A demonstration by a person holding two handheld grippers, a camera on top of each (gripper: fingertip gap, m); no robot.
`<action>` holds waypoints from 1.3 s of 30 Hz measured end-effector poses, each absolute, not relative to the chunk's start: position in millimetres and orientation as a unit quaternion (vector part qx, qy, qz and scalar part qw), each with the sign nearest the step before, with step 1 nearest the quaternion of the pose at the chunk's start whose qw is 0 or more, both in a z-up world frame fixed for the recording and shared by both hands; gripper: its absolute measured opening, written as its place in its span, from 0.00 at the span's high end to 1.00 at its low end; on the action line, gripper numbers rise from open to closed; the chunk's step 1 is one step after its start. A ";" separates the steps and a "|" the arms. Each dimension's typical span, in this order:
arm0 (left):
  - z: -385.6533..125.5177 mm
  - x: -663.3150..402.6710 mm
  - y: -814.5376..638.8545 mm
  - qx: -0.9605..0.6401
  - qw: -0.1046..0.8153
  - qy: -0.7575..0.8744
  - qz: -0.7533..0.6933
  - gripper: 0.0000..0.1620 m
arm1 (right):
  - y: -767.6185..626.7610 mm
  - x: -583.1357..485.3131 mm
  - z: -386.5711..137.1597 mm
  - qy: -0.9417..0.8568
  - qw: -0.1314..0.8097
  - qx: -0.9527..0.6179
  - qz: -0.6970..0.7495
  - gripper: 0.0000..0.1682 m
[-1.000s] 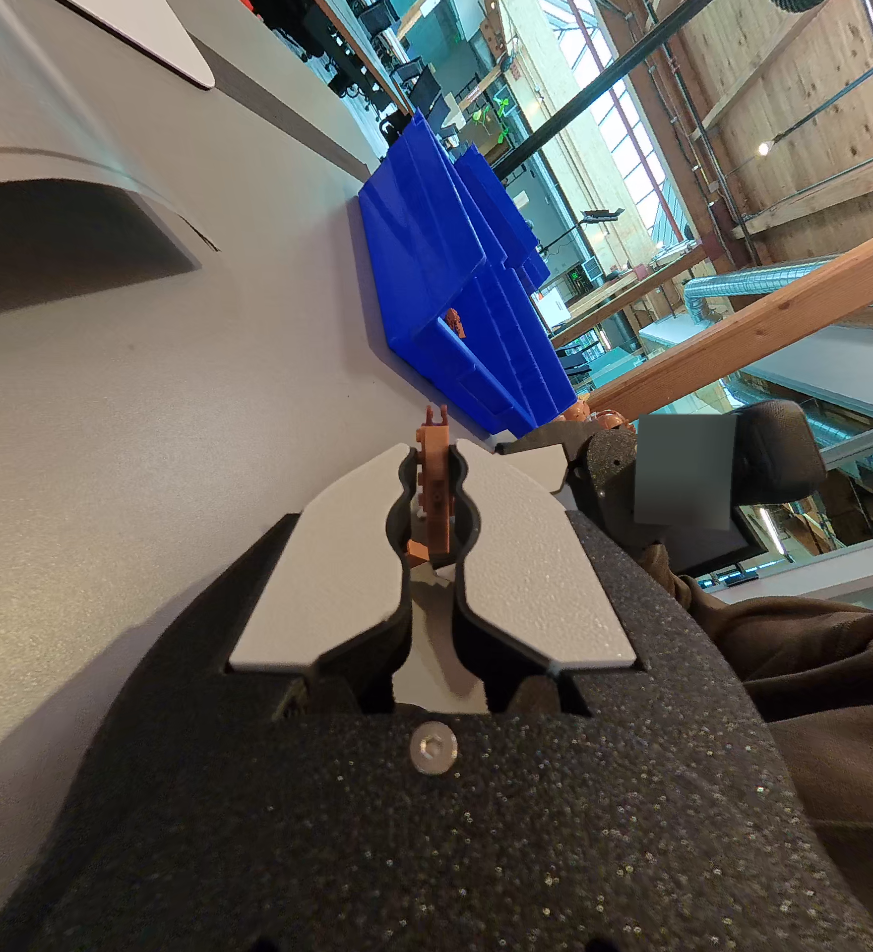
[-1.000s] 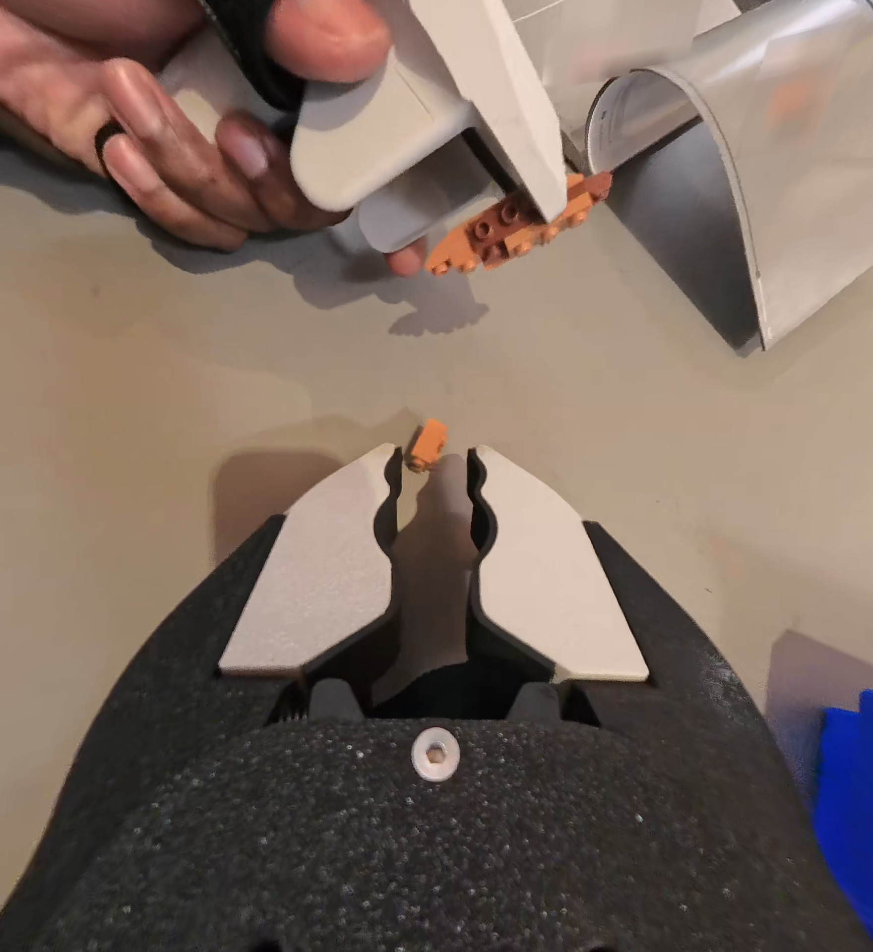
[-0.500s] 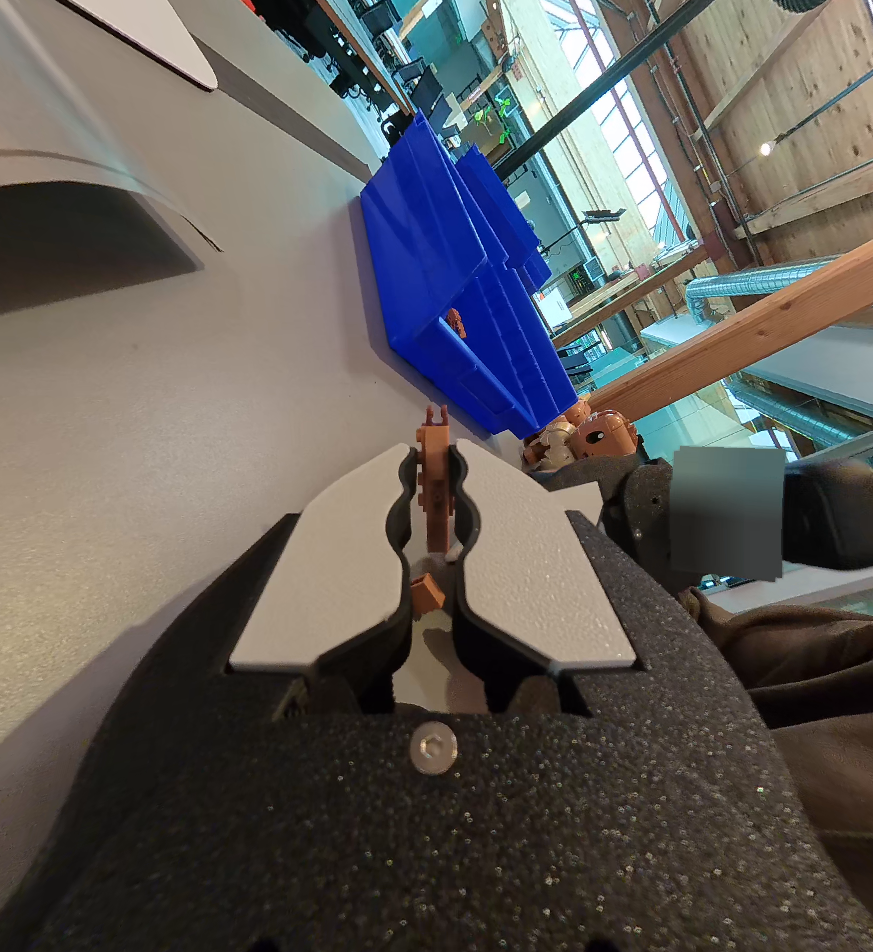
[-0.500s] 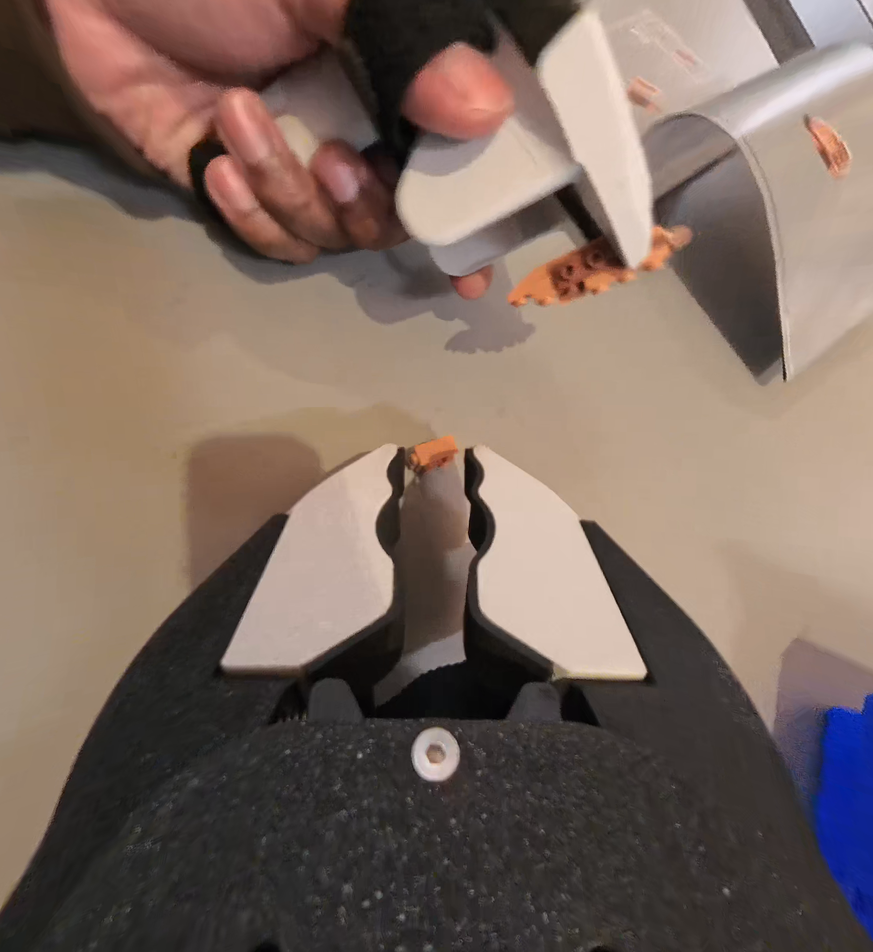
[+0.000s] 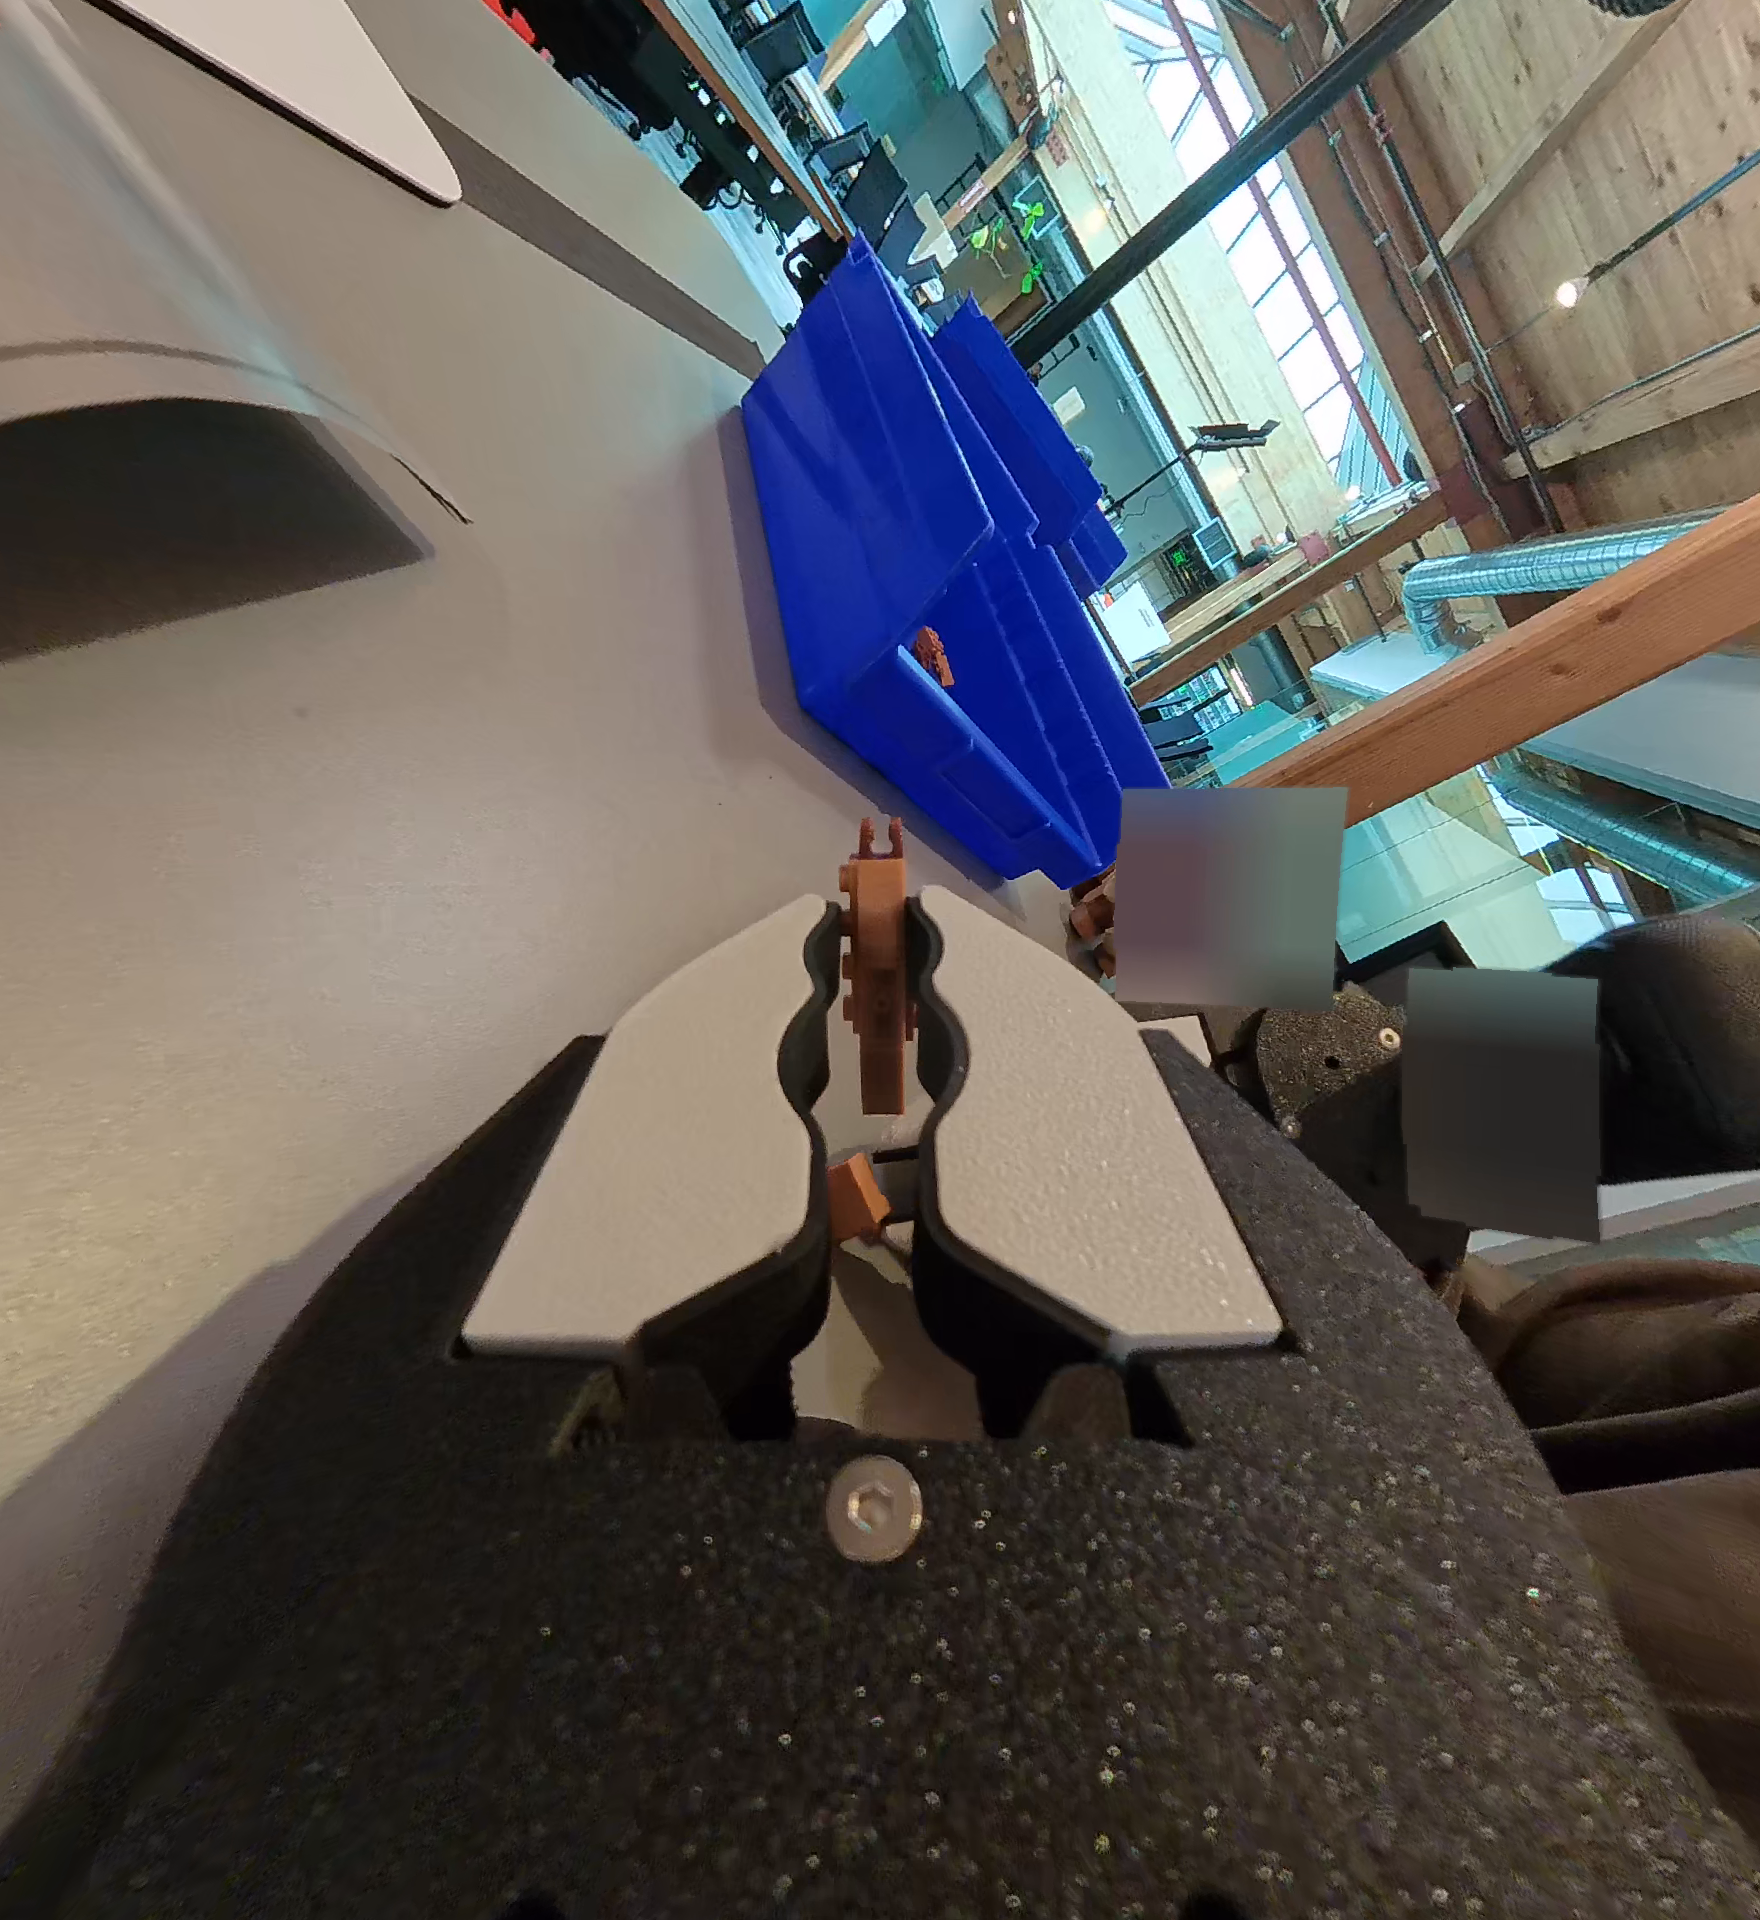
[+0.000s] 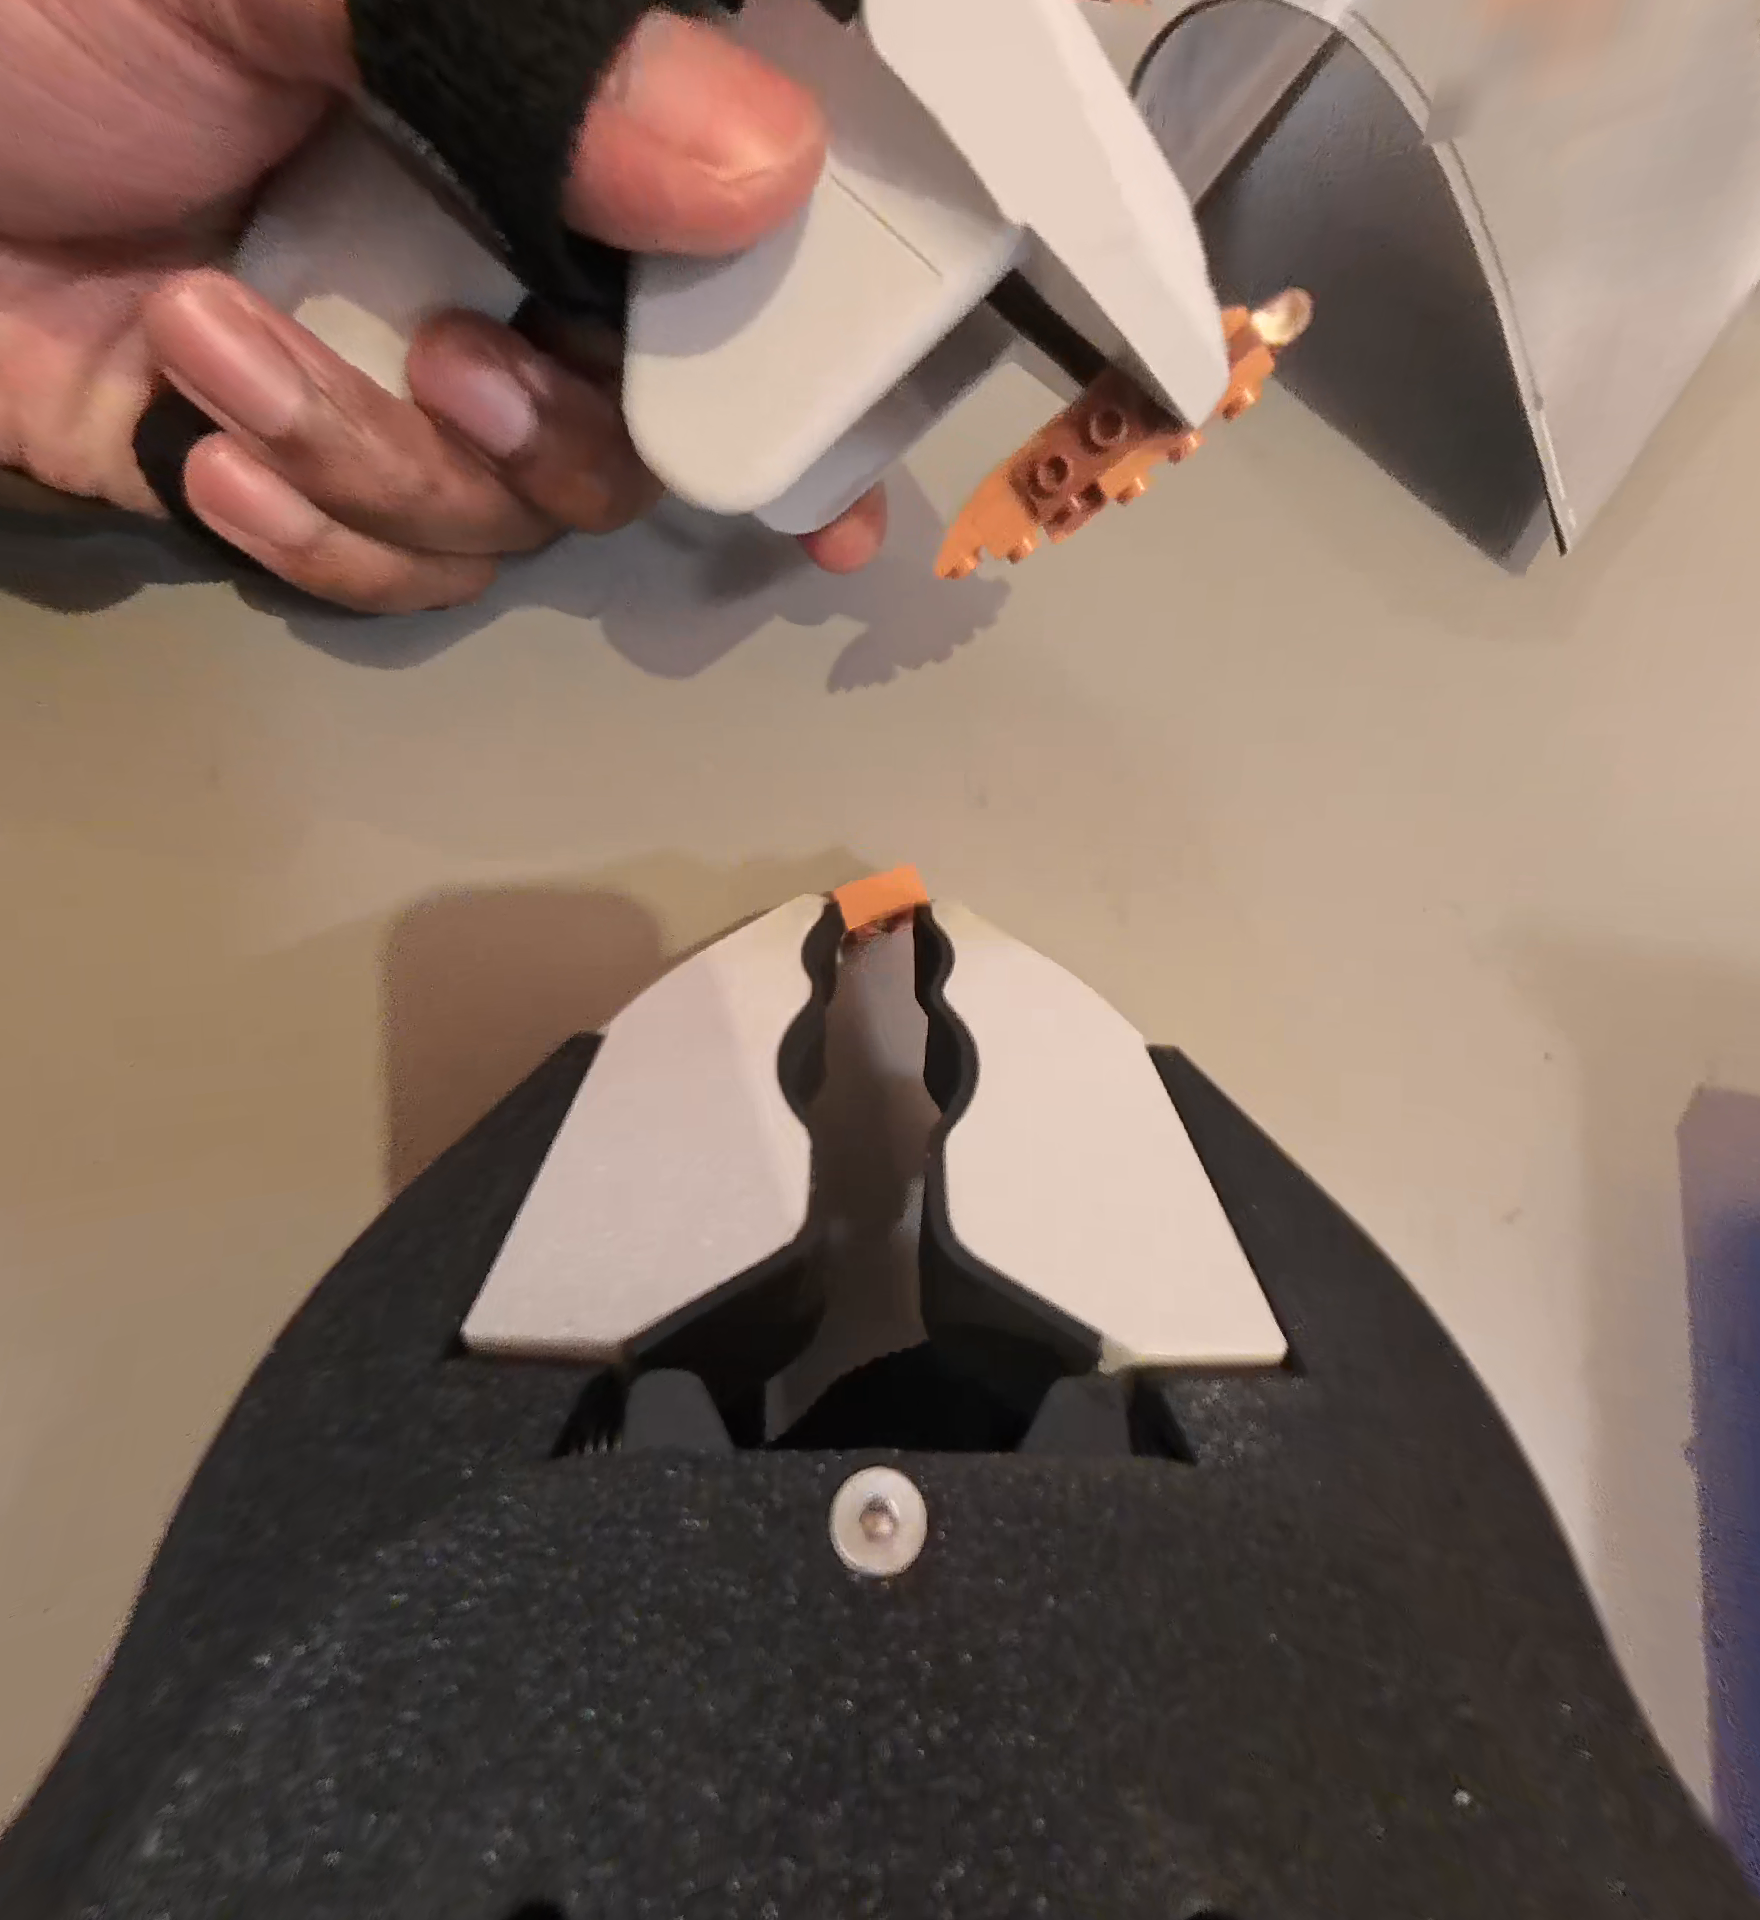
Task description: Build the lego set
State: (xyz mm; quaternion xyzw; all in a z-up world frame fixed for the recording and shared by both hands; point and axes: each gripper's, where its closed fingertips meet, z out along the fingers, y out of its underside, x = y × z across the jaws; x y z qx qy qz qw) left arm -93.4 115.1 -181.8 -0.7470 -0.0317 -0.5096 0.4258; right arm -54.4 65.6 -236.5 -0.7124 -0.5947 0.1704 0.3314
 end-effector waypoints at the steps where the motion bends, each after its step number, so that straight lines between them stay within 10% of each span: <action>1: -181.8 -93.9 115.3 -0.747 0.426 -0.032 -0.509 0.93 | 65.6 -56.7 -236.6 -0.601 0.332 -0.708 0.166 0.92; 27: -175.2 -125.1 122.7 -0.744 0.460 -0.060 -0.481 0.93 | 66.7 -85.4 -242.8 -0.558 0.340 -0.741 0.154 0.85; 39: -176.6 -125.2 122.4 -0.749 0.461 -0.052 -0.472 0.93 | 51.4 -61.2 -239.9 -0.839 0.330 -0.432 0.013 0.82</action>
